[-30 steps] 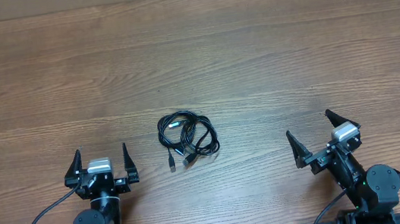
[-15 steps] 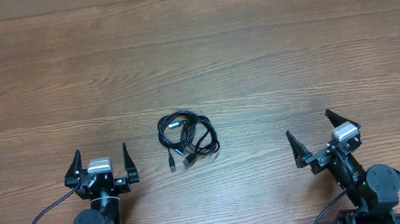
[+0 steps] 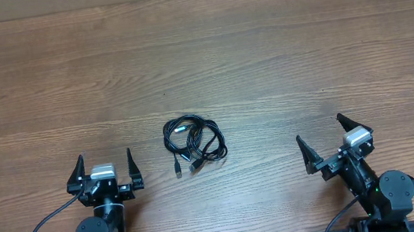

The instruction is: Untangle cables

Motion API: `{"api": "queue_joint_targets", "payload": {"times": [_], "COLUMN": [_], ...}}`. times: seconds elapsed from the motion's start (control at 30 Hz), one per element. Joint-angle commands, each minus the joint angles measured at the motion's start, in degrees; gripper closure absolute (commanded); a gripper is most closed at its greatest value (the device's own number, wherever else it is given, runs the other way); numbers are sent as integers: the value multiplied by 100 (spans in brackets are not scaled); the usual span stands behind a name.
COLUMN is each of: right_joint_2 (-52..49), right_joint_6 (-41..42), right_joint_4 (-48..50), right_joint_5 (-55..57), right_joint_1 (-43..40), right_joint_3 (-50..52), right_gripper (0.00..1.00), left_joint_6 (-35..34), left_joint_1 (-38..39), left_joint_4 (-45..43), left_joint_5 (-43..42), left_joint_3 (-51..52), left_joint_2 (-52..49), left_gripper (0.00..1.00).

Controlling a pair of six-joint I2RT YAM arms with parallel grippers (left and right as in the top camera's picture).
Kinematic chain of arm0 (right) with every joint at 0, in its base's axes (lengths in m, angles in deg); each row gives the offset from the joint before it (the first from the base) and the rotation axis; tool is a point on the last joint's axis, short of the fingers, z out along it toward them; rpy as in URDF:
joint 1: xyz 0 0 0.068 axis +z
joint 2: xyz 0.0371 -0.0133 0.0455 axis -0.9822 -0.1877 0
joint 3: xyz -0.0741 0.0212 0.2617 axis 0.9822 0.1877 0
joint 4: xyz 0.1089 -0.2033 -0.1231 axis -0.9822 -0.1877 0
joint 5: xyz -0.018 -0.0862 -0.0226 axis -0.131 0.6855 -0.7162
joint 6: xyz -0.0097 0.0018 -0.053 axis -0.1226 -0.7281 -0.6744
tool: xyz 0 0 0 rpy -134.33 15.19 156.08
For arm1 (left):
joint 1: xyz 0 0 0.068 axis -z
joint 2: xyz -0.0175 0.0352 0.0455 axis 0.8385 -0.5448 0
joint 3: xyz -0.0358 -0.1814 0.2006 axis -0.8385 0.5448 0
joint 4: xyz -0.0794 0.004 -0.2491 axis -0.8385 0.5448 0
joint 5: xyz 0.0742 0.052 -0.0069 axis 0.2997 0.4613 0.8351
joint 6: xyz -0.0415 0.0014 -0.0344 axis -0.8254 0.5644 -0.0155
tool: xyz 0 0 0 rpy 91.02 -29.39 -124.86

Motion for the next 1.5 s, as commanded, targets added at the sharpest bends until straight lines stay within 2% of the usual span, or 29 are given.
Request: {"api": "queue_joint_targets", "payload": {"times": [0.0,1.3,1.47], "right_joint_2": [9,9,9], "right_joint_6": [-42,-42,-42], "right_joint_4": [-105,-105,-105], "right_joint_5": [81,81,81], "right_joint_1": [-26,-24,-26], "right_joint_3": [-116,-114,-116], "right_gripper": [0,0,0], "left_joint_6": [-79,-76,-37], "left_joint_1": [-15,-15,-15], "left_joint_4": [9,7,-214], "left_joint_5": [57,59,57], "left_joint_3": [20,20,20], "left_joint_2": [59,59,61], "left_gripper": [1,0,0]}}
